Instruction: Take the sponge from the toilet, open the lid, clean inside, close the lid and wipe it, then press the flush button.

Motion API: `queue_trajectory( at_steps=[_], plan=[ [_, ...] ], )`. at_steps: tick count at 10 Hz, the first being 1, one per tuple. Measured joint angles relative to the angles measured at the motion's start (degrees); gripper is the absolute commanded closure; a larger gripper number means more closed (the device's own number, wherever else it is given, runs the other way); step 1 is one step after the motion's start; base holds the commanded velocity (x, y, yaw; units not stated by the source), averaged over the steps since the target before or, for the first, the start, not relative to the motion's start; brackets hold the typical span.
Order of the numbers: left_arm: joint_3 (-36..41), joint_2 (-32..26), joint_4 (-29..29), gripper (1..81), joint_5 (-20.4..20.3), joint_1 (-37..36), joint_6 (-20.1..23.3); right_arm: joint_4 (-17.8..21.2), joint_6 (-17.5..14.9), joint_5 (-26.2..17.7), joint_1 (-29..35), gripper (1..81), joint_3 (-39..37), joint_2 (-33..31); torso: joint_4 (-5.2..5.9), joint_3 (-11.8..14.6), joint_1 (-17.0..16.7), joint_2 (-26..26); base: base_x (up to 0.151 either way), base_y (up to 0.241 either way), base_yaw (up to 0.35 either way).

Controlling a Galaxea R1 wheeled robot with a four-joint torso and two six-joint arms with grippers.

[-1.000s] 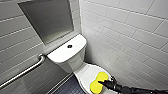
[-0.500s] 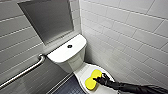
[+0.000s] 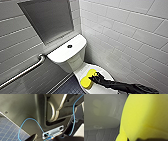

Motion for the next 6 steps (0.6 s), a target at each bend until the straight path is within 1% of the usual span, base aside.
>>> queue_trajectory(
  at_steps=[2, 4, 6],
  plan=[
    [0.0, 0.0, -0.02, 1.0, 0.0, 0.02, 0.0, -0.16, 0.0, -0.15, -1.83, 81.1, -1.78, 2.68, 0.0, 0.0, 0.0, 0.0, 0.0, 0.0, 0.0],
    [0.0, -0.02, -0.02, 1.0, -0.01, 0.02, -0.01, -0.46, -0.04, -0.21, -6.42, 81.1, -2.56, 1.88, 0.0, 0.0, 0.0, 0.0, 0.0, 0.0, 0.0],
    [0.0, -0.05, -0.02, 1.0, 0.02, 0.02, 0.0, -0.52, -0.17, 2.3, -8.69, 81.1, -2.69, 1.55, 0.0, 0.0, 0.0, 0.0, 0.0, 0.0, 0.0]
  ],
)
